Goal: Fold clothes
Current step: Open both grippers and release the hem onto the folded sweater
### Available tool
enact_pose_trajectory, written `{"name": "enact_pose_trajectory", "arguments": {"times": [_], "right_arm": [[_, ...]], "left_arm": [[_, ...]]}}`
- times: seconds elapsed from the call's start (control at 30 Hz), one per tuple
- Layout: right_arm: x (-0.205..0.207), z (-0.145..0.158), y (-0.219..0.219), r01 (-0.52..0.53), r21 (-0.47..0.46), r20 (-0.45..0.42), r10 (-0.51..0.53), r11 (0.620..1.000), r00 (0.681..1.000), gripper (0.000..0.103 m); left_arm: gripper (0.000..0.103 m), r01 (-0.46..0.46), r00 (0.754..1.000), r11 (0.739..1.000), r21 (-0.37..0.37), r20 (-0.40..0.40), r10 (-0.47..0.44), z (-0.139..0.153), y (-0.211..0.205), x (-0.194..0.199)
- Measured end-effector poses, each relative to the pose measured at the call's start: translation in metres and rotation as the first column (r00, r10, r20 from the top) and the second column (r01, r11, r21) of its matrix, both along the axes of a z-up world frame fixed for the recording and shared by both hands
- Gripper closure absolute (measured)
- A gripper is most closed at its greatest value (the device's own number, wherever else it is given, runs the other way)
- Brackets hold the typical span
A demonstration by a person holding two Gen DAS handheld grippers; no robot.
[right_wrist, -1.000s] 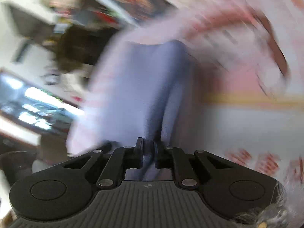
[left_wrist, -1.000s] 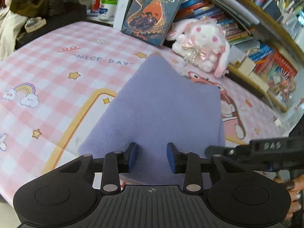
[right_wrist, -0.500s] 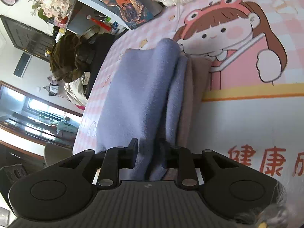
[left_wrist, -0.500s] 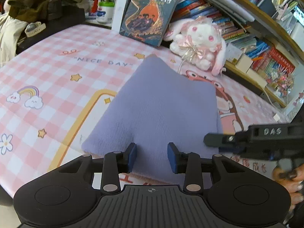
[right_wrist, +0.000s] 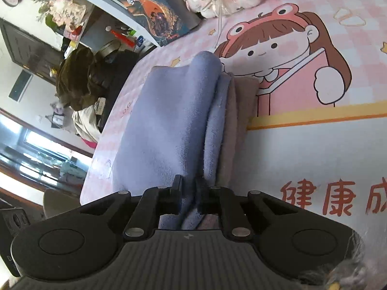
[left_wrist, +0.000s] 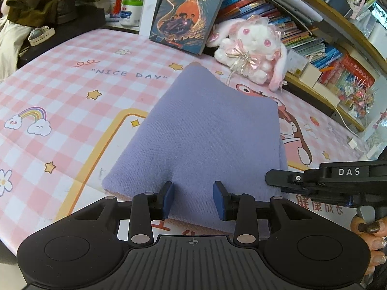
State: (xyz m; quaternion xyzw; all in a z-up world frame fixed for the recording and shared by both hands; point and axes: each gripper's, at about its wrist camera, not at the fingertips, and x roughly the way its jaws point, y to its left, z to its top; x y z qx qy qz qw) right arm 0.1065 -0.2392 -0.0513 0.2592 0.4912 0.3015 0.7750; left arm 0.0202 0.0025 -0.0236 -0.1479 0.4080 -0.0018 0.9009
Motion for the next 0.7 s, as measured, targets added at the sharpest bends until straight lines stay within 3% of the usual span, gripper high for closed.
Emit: {"name": "enact_pose_trajectory", "arguments": {"times": [0.2,0.27,0.37,0.7], "right_arm": [[-0.016,0.022,-0.014,0.029,-0.032,0.072,-0.026,0.999,0.997,0.084],[-0.023,0.031,-0.020,0.060,-0.065,0.110,-0.053,0.996,0.993,0.067],[-0.035,0.038,-0.027,0.110,-0.103,0.141,-0.095,0.989,0.985,0.060],[-0.079,0.050,-0.018,0.330,-0.201,0.180,-0.296,0.923,0.938,0.057]], "left_arm": [[0.059,0.016,0.998,1.000,-0.015,0.066,-0.015,0.019,-0.002,-0.007],[0.059,0.033,0.996,0.999,-0.026,0.084,-0.031,0.023,-0.001,-0.006],[0.058,0.070,0.992,0.997,-0.041,0.108,-0.065,0.028,0.000,-0.005],[0.056,0.253,0.961,0.966,-0.049,0.123,-0.246,0.031,0.019,-0.010]]}}
